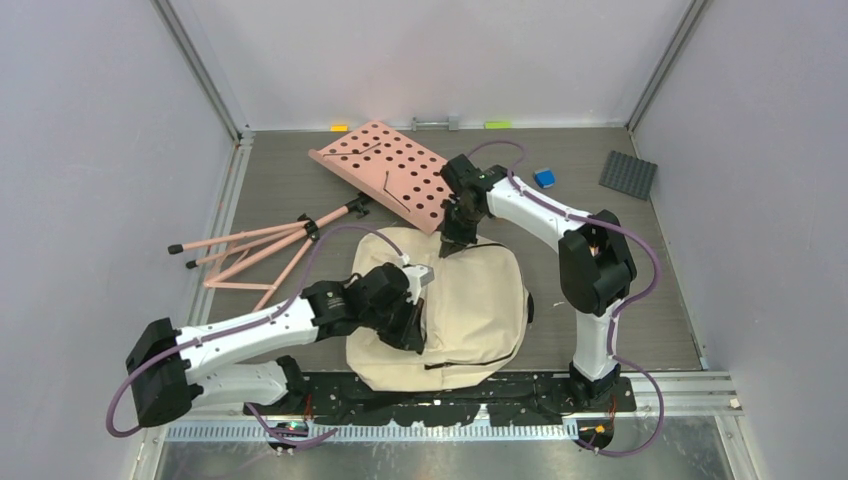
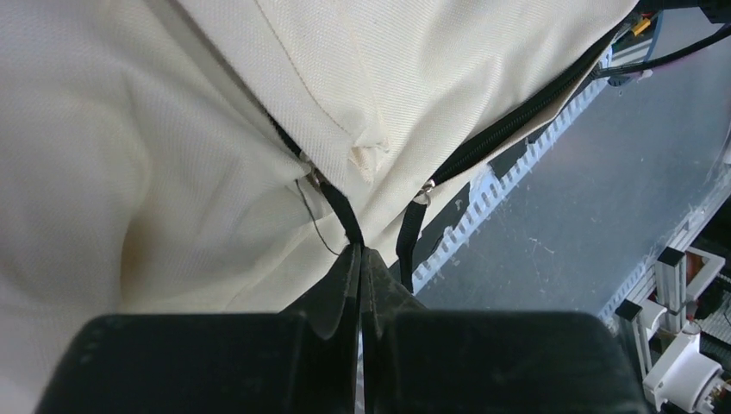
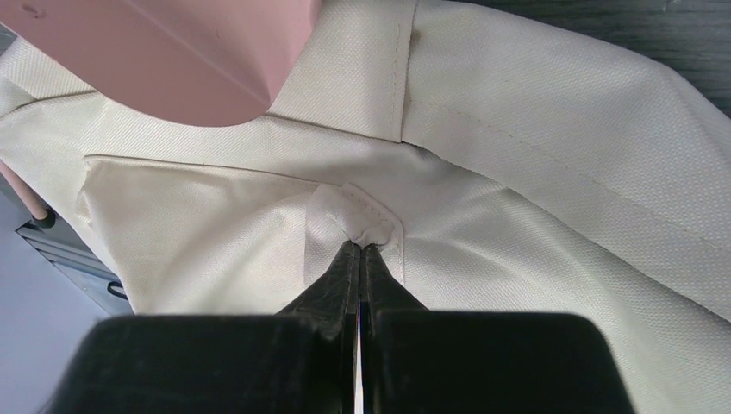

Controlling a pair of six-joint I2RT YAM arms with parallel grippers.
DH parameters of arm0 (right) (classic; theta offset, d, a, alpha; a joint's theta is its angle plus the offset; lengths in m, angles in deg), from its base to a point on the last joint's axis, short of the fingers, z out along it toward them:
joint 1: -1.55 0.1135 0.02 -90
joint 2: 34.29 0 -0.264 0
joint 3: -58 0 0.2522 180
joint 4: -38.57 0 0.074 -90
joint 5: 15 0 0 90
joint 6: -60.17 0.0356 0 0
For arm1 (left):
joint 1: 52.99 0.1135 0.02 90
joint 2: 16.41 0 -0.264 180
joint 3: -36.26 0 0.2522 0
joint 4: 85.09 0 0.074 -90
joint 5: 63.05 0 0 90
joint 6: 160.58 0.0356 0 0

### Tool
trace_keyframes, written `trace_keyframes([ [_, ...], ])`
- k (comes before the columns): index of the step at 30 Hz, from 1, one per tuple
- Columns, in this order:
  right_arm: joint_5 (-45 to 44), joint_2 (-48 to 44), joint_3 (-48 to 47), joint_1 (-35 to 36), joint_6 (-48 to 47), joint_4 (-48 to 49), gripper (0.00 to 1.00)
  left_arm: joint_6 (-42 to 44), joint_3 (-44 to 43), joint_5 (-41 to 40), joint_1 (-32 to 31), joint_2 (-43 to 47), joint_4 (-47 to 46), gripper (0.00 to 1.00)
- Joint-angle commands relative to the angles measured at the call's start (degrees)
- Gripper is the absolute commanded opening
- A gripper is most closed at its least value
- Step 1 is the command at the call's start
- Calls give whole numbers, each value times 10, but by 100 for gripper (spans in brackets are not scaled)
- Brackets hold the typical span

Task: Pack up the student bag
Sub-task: Unzip the student bag at the center of the board, then pick up the stationery from the center of the board.

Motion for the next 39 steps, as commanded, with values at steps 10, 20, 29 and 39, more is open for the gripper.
trace_keyframes([
  [10,-114,-60,-76,31,-69,-49,66,43,-233,-126,100,-22,221,54],
  [20,-189,-80,-48,117,-60,-87,81,-18,-224,-221,190,-38,224,82],
  [29,-224,-63,-34,161,-16,-117,83,-48,-154,-174,199,-52,160,86],
  [39,-261,-36,-37,184,9,-163,83,-36,-103,-171,200,-84,104,68],
])
